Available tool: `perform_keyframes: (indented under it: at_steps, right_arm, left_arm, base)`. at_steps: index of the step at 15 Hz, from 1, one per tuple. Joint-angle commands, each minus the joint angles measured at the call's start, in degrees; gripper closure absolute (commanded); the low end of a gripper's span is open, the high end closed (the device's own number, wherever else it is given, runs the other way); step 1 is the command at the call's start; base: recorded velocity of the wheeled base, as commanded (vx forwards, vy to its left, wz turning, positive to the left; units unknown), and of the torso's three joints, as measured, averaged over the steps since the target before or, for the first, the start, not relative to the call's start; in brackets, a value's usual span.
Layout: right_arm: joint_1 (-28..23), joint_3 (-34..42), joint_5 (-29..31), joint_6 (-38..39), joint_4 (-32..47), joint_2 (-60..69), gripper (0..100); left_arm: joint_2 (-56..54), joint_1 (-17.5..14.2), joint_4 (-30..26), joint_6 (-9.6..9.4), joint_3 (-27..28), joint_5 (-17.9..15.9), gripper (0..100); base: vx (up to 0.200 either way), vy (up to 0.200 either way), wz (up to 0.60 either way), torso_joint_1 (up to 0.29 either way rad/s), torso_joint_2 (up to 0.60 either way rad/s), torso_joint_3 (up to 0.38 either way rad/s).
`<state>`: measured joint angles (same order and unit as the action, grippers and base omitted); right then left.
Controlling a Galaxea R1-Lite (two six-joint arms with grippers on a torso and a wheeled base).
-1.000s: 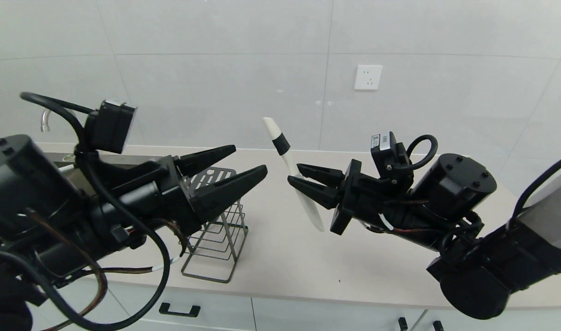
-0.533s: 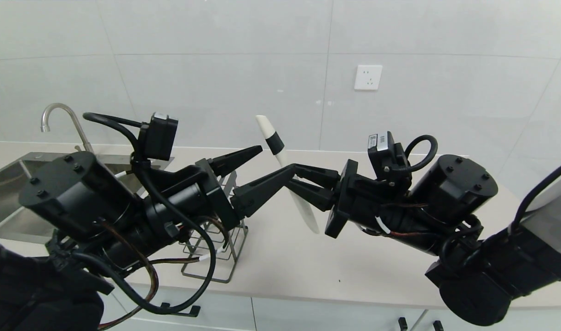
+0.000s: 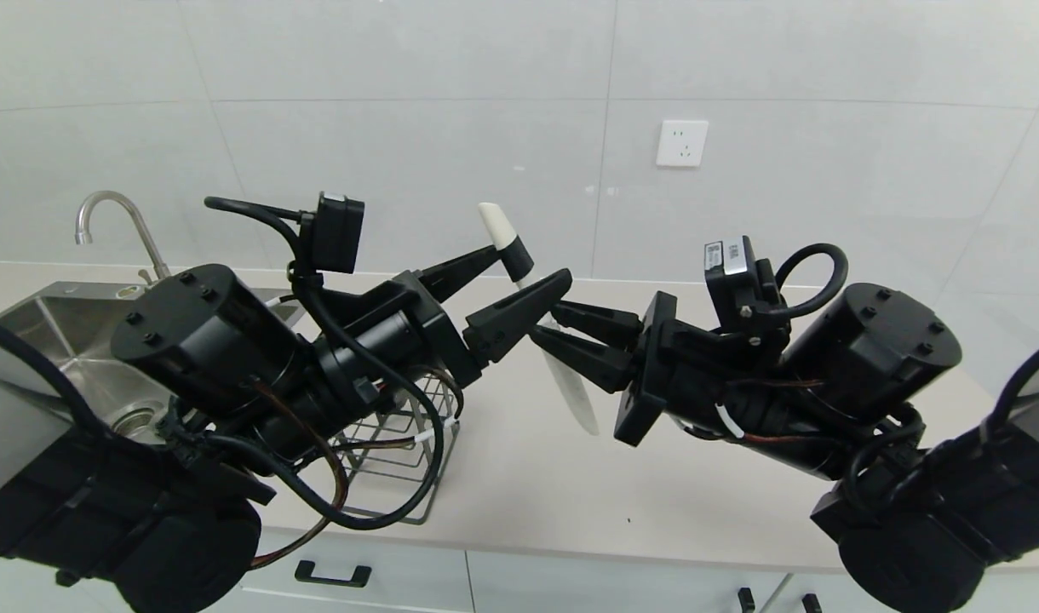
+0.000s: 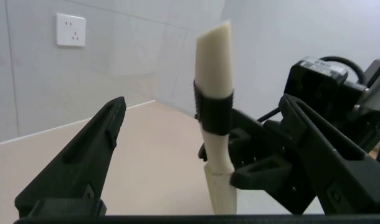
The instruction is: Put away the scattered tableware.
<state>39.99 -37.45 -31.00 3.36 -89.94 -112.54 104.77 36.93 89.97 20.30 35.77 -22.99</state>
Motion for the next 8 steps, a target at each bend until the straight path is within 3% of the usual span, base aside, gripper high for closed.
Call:
perform_keyframes:
  at_steps: [1,4,8]
  right_arm:
    - [0.0,-0.1,0.0,0.0,-0.1,0.7,100]
    - [0.4,-0.6,0.0,0.0,-0.1,0.7,100]
    - [0.4,-0.8,0.0,-0.1,-0.1,0.7,100]
  left_arm:
    - [0.9,0.7,0.0,0.01,0.5,-0.1,0]
    - [0.8,0.7,0.0,1.94,3.2,-0.2,0]
    - [0.9,0.8,0.0,1.94,5.9,-1.0,0]
  base:
    - [0.000,0.000,0.00,0.000,0.00,0.000]
    - [0.000,0.000,0.00,0.000,0.00,0.000]
    - [0.000,0.000,0.00,0.000,0.00,0.000]
